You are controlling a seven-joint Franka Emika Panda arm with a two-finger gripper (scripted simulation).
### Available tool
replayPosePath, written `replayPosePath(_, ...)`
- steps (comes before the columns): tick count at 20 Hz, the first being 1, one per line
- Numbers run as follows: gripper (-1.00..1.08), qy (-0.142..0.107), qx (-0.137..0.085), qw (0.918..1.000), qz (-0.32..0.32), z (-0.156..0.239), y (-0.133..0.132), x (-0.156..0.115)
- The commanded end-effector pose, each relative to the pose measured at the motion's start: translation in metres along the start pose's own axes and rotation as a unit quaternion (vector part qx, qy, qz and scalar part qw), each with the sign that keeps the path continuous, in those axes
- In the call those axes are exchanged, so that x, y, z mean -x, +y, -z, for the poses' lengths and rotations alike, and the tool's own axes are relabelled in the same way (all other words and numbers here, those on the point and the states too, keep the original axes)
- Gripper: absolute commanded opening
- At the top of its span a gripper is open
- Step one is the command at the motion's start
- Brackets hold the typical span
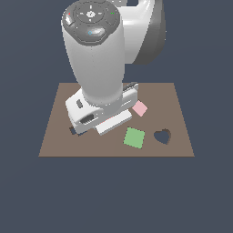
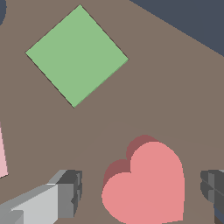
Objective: Insert a designated object into the corresponding slot on a board.
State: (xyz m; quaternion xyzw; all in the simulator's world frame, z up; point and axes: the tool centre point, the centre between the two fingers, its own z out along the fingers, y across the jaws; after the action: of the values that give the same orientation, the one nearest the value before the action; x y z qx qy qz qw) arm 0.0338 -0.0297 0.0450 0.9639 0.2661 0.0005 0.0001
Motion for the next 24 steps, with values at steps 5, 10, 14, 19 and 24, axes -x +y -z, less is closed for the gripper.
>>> replayPosePath(5, 1.00, 0.000, 0.000, 1.0000, 0.002, -0.0150, -0.0003, -0.0001)
replayPosePath(10, -1.00, 0.000, 0.000, 1.0000, 0.002, -0.0150, -0.0003, -0.0001)
replayPosePath(14, -1.00, 0.000, 0.000, 1.0000, 0.002, -0.0150, -0.0003, -0.0001)
replayPosePath(19, -1.00, 0.000, 0.000, 1.0000, 0.003, -0.0143, 0.0006, -0.0001)
replayPosePath(24, -1.00, 0.000, 0.000, 0.9998, 0.021, -0.0141, 0.0017, -0.0040)
